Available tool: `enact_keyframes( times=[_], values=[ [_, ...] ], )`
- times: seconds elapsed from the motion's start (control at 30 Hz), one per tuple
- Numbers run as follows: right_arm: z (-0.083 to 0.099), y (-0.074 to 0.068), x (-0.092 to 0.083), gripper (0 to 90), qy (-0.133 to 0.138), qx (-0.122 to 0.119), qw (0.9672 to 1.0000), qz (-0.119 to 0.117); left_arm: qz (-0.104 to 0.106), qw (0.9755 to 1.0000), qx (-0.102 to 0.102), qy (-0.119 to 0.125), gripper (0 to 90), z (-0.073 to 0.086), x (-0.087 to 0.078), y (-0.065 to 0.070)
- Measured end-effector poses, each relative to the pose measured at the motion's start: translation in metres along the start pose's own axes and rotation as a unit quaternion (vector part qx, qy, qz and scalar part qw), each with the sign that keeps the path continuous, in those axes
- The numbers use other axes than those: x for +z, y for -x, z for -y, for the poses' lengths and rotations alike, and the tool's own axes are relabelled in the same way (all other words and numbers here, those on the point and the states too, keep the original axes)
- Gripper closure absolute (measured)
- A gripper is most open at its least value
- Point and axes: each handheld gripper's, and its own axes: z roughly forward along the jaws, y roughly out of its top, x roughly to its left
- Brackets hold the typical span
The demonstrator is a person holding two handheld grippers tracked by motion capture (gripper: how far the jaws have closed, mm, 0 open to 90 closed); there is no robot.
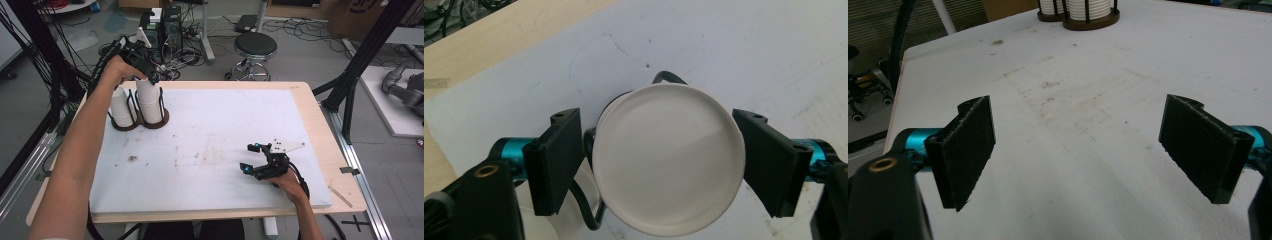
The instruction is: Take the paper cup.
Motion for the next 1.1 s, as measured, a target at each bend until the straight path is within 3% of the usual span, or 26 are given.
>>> enact_keyframes(
  times=[0.07, 0.2, 0.47, 1.1],
  values=[
    [0.0001, 0.0003, 0.0001, 15.4, 0.001, -0.001, 1.0, 0.0, 0.002, 1.0, 0.003, -0.002, 30.7, -0.0003, -0.0002, -0.0004],
    [0.0, 0.0006, 0.0002, 15.4, 0.001, -0.002, 1.0, 0.001, 0.001, 1.0, -0.005, -0.002, 31.0, -0.0007, -0.0002, 0.0001],
    [0.0, 0.0005, 0.0002, 15.4, 0.001, -0.002, 1.0, 0.001, -0.003, 1.0, 0.004, -0.007, 31.6, -0.0011, -0.0012, -0.0001],
    [-0.0001, -0.0005, 0.0002, 15.4, -0.003, 0.003, 1.0, -0.001, -0.005, 1.0, -0.005, 0.001, 33.0, -0.0002, -0.0068, 0.0018]
  ],
)
